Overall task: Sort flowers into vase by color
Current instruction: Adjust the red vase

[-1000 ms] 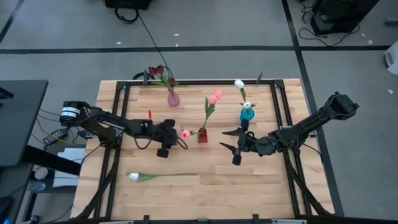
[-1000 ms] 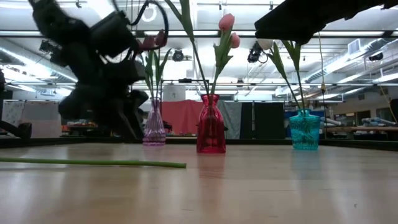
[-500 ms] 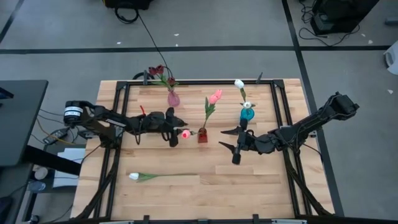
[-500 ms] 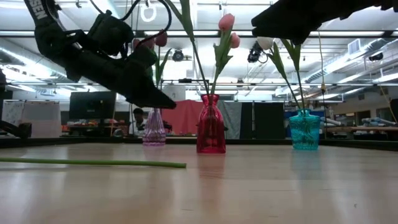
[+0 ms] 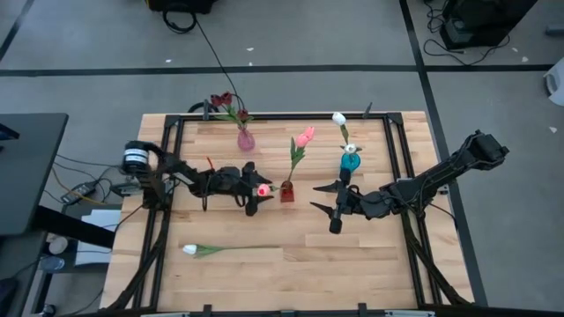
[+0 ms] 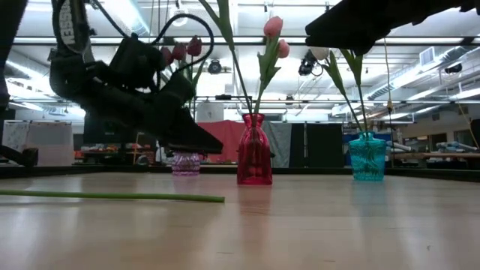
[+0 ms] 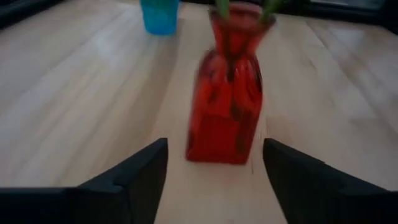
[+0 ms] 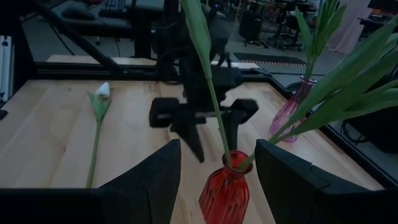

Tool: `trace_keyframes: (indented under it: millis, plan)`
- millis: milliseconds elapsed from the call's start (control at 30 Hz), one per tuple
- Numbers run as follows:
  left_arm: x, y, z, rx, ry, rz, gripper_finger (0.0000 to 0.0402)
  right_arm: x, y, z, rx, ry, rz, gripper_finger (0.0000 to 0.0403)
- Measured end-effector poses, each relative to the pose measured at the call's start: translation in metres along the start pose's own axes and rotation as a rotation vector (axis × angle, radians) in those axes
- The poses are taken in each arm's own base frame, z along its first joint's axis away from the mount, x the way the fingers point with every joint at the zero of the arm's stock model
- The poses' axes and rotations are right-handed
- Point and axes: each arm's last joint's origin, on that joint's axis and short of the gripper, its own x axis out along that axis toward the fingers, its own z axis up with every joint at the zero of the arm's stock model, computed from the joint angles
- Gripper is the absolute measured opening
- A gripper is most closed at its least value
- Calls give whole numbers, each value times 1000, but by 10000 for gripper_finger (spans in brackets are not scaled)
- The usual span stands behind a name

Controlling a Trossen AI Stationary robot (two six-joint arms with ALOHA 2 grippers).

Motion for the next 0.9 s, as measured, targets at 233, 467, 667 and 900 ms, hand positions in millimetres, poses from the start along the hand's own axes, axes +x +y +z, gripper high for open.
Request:
trace_keyframes:
  millis: [233, 467, 667, 900]
  plan:
    - [17, -10, -20, 13, -90, -45, 307, 1, -2, 1, 11, -9, -9, 215]
    - [43, -11, -27, 12, -122, 0, 313, 1, -2, 2, 14, -12, -9, 215]
    - [62, -11, -25, 12, -129, 1, 311, 1, -2, 1, 9, -5, -10, 215]
    - [62, -9, -26, 2, -132, 56, 253, 1, -2, 0, 5, -1, -10, 215]
